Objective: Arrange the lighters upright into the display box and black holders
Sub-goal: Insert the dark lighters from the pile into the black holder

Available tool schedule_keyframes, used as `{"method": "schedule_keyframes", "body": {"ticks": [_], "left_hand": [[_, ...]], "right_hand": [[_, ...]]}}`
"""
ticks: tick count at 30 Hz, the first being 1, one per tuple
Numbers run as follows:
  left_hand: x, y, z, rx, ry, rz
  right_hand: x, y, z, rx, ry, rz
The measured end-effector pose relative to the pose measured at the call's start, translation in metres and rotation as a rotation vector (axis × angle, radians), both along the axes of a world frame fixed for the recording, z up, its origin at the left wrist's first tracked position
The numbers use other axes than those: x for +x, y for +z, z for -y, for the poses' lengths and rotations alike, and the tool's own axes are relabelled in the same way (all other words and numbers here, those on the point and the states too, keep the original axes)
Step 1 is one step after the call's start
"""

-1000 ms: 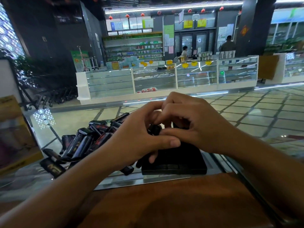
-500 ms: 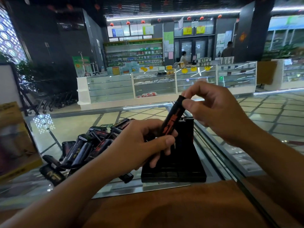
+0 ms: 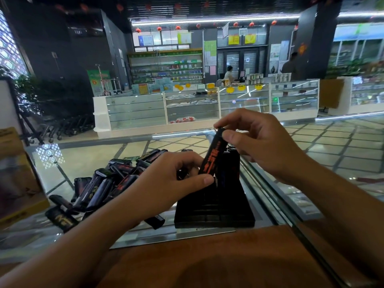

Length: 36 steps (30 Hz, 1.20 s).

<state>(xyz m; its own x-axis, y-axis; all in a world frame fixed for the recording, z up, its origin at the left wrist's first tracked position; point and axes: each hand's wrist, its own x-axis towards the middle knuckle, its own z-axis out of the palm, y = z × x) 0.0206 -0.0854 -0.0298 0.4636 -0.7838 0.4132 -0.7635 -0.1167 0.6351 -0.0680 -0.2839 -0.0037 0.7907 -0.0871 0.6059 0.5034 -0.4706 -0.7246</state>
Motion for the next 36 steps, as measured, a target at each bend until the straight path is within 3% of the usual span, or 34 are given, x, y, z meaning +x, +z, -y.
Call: {"method": "schedule_keyframes", "body": {"ticks": [9, 17, 21, 24, 29, 36], "left_hand": [[-0.003, 0.003, -0.001, 0.013, -0.099, -0.081], [-0.001, 0.002, -0.001, 0.021, -0.061, -0.064], [-0.007, 0.003, -0.001, 0.175, -0.093, 0.013], [-0.01, 0.0, -0.001, 0.226, -0.167, -0.089], [-0.01, 0.003, -0.002, 0.093, -0.214, -0.327], [-0.011, 0.006, -0.002, 0.073, -0.269, -0.41]], "right_hand": [[-0.003, 0.001, 0.002, 0.036, 0.254, -0.155], [0.002, -0.002, 0.001, -0.027, 0.182, -0.107], [0.006, -0.007, 0.001, -0.066, 0.149, -0.053], [0.005, -0.008, -0.001, -0.048, 0.144, -0.034], [0.004, -0.006, 0.0, 0.053, 0.144, -0.051], [0.003, -0.005, 0.002, 0.024, 0.141, -0.017]]}}
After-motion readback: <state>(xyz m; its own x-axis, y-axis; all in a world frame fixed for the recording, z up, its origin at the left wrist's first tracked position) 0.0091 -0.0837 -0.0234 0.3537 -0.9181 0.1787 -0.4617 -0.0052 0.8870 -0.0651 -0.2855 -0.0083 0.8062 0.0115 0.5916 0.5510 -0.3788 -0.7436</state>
